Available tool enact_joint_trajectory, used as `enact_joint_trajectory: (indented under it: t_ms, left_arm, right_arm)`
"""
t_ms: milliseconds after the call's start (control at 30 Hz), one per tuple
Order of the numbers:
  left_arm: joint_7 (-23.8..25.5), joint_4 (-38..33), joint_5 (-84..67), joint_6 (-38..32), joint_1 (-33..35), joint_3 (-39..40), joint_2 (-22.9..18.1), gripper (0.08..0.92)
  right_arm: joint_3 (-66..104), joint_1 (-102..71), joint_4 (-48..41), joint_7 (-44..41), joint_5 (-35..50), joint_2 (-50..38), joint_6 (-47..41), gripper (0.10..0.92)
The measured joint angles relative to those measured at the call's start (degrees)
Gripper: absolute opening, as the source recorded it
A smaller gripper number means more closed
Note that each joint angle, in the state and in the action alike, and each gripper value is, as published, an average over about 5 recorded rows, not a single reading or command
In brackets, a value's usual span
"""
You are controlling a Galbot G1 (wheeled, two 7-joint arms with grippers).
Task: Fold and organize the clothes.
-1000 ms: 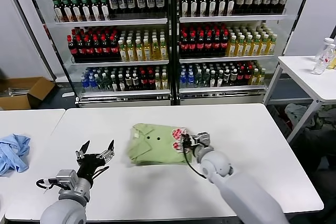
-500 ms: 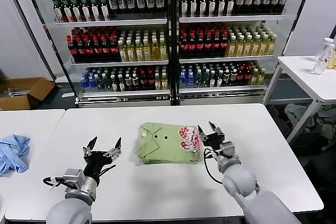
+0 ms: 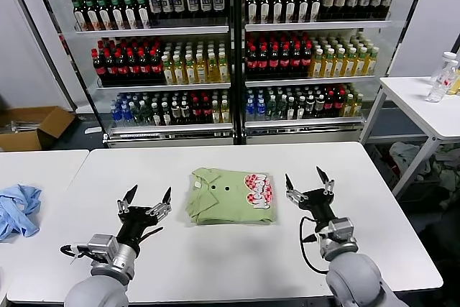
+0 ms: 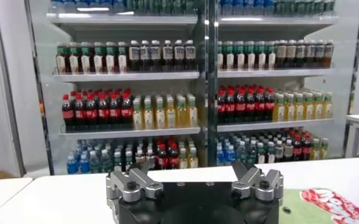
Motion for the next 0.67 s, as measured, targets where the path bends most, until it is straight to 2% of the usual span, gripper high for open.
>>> enact_joint_trajectory:
  t_ms: [667]
  left_arm:
    - [0.7, -4.56, 1.37, 0.11, 5.23, -2.44, -0.85, 0.823]
  right_arm:
    - [4.7, -9.21, 6.44, -0.1, -3.0, 1.52, 2.56, 0.823]
